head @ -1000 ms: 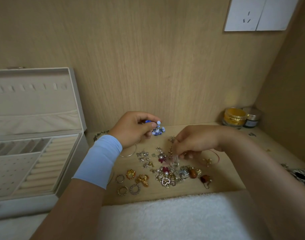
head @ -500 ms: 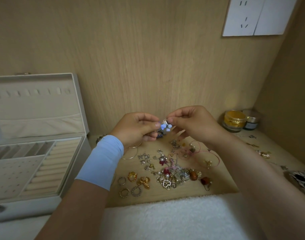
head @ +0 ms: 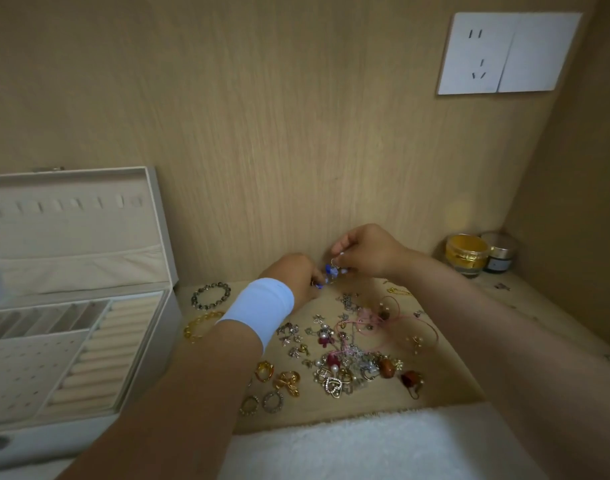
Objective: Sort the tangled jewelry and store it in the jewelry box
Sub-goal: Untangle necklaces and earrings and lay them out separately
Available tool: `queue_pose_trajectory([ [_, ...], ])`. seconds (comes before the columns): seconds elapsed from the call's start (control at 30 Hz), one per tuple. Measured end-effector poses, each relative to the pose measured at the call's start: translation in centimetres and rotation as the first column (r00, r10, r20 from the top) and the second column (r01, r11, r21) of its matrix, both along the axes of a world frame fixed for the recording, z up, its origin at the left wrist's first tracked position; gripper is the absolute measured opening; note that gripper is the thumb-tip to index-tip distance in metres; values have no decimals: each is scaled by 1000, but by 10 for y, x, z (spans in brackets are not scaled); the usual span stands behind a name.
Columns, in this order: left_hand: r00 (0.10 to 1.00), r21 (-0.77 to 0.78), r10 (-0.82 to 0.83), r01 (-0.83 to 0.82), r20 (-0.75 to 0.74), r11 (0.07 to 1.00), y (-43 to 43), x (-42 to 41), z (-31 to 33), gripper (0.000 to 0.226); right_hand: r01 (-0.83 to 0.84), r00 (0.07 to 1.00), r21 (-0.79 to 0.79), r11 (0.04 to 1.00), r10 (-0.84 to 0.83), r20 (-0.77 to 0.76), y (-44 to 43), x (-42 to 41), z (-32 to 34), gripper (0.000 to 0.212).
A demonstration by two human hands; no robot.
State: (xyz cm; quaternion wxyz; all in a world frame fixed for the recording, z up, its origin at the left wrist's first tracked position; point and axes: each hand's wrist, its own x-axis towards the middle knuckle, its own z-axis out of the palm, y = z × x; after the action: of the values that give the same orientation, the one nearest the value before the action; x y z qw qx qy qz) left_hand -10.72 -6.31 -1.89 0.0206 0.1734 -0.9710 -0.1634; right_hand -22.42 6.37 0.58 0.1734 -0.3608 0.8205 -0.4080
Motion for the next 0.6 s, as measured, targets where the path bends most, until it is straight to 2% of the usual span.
queue_pose_trajectory([
  [0.17,999,-46,31,-32,-16,998,-11,5,1,26,-23,970,177,984,65,-235,-7,-4,-18,17],
  [0.3,999,-54,3,-6,-44,999,-14,6,-4,25,40,918,173,984,32,-396,-1,-3,-17,20],
  [0.47,1000,-81,-25,25,-2,996,-12,5,-9,29,-127,917,295,947,226,-328,5,4,-19,23],
  [0.6,998,-58,-20,17,-53,998,-7,12,2,27,-138,935,186,973,190,-299,19,2,-10,13],
])
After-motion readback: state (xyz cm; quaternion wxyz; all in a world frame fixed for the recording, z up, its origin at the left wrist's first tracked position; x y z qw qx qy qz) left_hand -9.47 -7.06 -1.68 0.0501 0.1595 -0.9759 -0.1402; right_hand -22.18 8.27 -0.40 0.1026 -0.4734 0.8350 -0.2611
